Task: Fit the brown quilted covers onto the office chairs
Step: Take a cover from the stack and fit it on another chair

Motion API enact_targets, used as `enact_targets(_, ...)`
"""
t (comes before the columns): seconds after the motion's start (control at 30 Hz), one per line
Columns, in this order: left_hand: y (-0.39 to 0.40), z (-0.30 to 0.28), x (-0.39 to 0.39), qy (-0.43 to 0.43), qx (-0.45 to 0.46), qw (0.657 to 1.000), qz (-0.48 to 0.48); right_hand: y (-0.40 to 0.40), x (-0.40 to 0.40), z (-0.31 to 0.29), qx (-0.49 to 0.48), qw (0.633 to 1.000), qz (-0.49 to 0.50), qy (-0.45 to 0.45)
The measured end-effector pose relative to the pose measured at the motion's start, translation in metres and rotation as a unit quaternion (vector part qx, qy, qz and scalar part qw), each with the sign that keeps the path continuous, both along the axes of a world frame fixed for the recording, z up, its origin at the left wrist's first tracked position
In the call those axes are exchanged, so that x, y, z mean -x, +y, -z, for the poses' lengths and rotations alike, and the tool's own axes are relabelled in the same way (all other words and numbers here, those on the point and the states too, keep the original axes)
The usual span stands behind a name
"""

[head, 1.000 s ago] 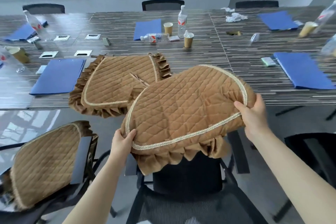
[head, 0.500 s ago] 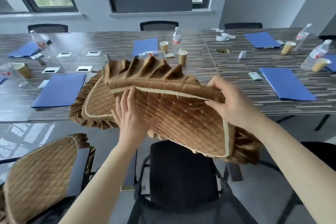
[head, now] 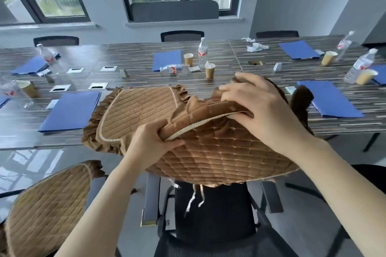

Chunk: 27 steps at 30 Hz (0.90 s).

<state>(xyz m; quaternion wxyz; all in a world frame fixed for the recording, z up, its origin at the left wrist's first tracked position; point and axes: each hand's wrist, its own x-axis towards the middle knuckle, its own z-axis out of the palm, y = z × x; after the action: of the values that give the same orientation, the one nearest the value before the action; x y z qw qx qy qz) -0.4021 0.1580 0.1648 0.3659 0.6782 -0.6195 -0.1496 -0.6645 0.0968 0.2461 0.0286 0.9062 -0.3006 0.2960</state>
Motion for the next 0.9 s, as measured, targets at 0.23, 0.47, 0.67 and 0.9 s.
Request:
enact_targets(0.23,0.023,0.024,0.003,0.19,-0.008,0.982,-0.015,0.008,0.002,0.036,-0.114,0.98,0.08,-0.143)
enact_targets(0.47,0.036,0.033,-0.032,0.413,-0.045,0.907,-0.063,-0.007,0.04,0.125,-0.454,0.797,0.308,-0.254)
enact_targets(0.67,0.044,0.037,-0.068,0.524,-0.032,0.85,-0.035,-0.028,0.059,0.144,-0.603,0.605,0.35,-0.385)
enact_targets(0.9,0.039,0.07,-0.093,0.411,-0.088,0.9,-0.113,-0.046,0.07,0.151,-0.635,0.612,0.247,-0.403)
